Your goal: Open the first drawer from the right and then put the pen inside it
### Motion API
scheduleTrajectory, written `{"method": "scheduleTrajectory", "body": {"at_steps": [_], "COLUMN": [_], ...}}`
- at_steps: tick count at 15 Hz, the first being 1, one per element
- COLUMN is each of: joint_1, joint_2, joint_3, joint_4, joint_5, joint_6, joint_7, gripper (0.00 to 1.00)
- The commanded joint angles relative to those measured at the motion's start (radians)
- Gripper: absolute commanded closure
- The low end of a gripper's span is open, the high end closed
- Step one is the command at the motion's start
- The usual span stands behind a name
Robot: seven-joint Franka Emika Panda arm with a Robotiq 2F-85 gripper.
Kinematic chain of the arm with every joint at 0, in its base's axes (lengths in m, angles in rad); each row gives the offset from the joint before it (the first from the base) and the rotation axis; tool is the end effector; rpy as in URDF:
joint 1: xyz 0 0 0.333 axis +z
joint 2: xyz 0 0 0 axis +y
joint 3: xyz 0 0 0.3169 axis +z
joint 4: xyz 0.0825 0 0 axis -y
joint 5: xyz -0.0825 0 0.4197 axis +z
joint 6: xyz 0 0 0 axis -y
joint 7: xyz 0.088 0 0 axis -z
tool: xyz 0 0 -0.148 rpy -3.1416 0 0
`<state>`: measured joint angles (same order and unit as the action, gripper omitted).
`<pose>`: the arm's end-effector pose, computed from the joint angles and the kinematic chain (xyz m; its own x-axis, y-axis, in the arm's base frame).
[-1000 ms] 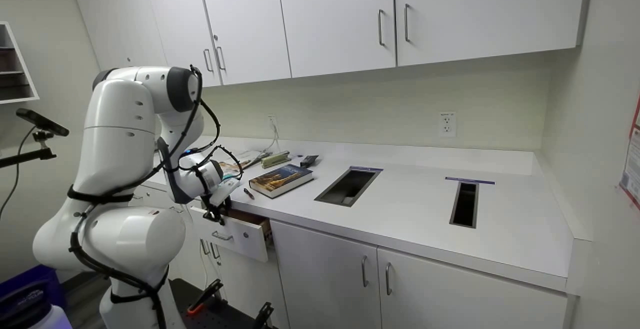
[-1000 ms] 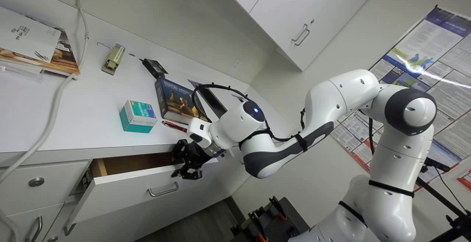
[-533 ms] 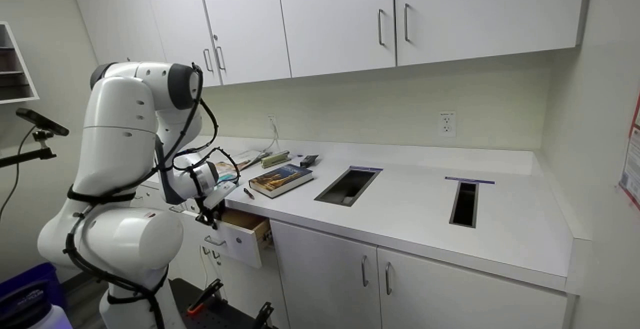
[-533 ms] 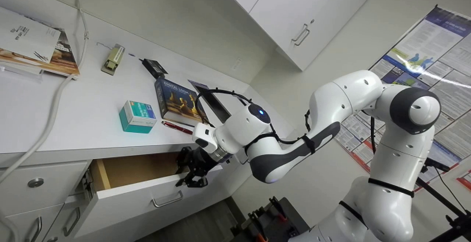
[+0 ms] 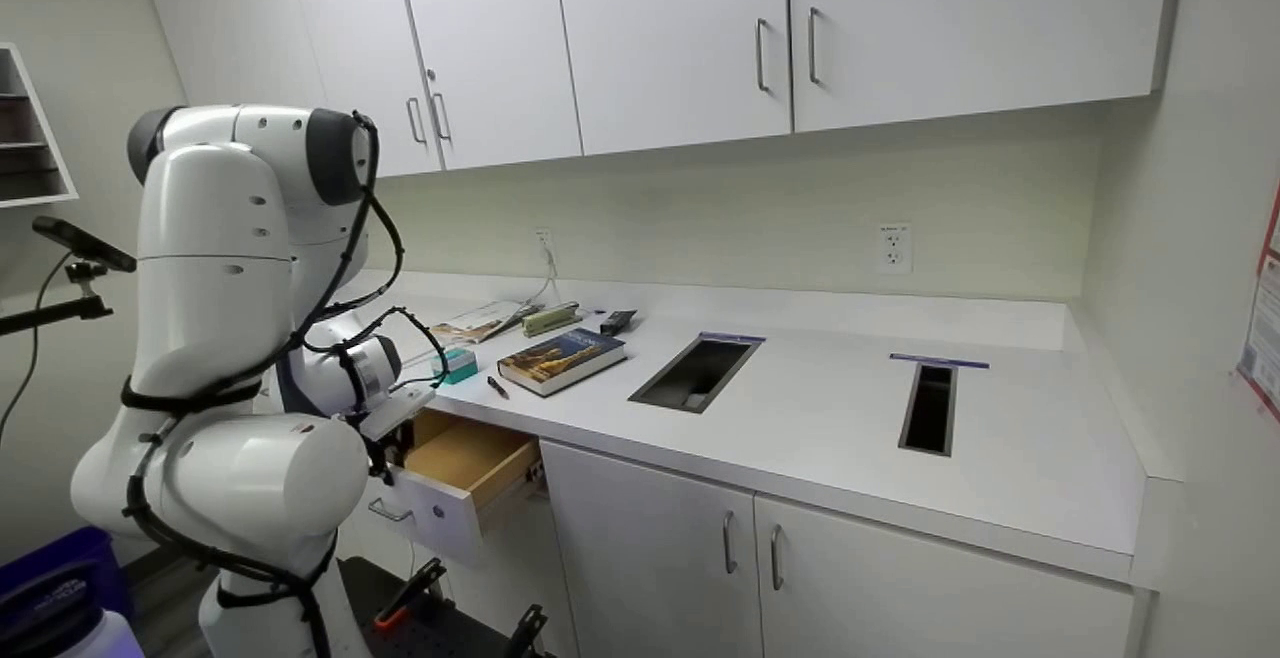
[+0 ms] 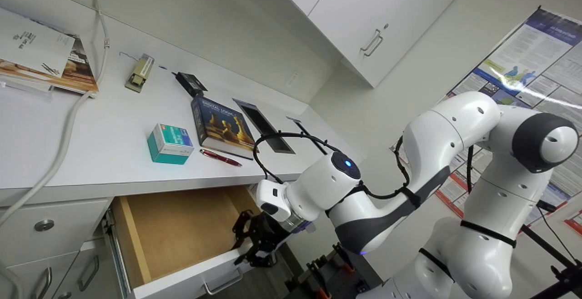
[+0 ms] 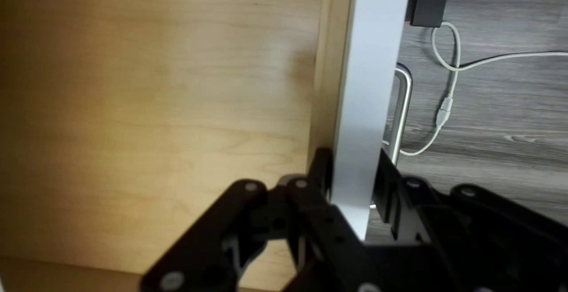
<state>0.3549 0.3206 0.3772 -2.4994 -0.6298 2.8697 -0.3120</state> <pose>0.3285 0.3557 0.1043 -0.0535 0.9978 0.0393 0.9915 0.0484 0.1207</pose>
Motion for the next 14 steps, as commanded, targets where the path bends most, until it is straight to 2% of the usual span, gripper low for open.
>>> {"method": "scheduleTrajectory", "body": {"at_steps": [1,7,12,13,14], "joint_1": [0.051,0.068,0.042,0.064,0.058], "joint_2": [0.011,-0.017,-0.029,-0.045,-0.052], "joint_3": [0.058,0.111,0.140,0.127,0.138], "joint_4": [-0.059,-0.103,-0.100,-0.102,-0.100], "joint_5": [0.024,0.030,0.064,0.126,0.157], "joint_6": [0.119,0.127,0.083,0.071,0.064], "joint_7": [0.095,0.189,0.182,0.138,0.119], "gripper": [0.93,0.93,0.93,0.47,0.46]}}
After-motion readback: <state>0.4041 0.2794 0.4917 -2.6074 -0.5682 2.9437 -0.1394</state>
